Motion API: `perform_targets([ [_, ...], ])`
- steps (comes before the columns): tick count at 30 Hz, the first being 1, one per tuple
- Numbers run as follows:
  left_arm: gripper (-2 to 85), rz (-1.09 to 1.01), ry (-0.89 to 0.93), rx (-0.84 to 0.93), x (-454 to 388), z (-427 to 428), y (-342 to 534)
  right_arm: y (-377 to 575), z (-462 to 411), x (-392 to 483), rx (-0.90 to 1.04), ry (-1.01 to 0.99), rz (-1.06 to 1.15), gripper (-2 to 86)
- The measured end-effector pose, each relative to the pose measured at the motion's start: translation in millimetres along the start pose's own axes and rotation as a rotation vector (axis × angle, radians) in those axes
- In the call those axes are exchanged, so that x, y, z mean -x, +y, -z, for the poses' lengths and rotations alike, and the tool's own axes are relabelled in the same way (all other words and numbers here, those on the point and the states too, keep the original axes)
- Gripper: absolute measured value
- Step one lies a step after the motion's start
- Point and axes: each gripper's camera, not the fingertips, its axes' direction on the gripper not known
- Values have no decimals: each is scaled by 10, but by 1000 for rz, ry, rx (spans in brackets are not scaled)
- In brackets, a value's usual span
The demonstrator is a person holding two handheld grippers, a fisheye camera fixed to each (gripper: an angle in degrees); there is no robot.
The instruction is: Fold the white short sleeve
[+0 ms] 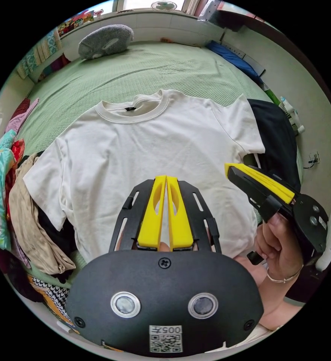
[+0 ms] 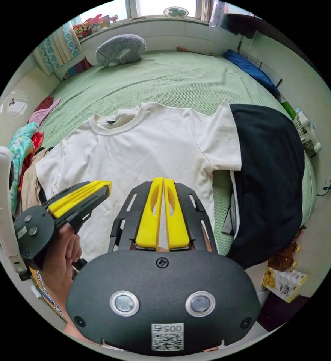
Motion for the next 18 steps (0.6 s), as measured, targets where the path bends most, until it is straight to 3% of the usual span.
perform_targets([
  [9,2,109,-40,-34,887,492,369,-33,17,204,-31,48,65,-14],
  [18,42,509,-52,-305,2181,1276,1235,-119,31,437,-56,76,108,-14],
])
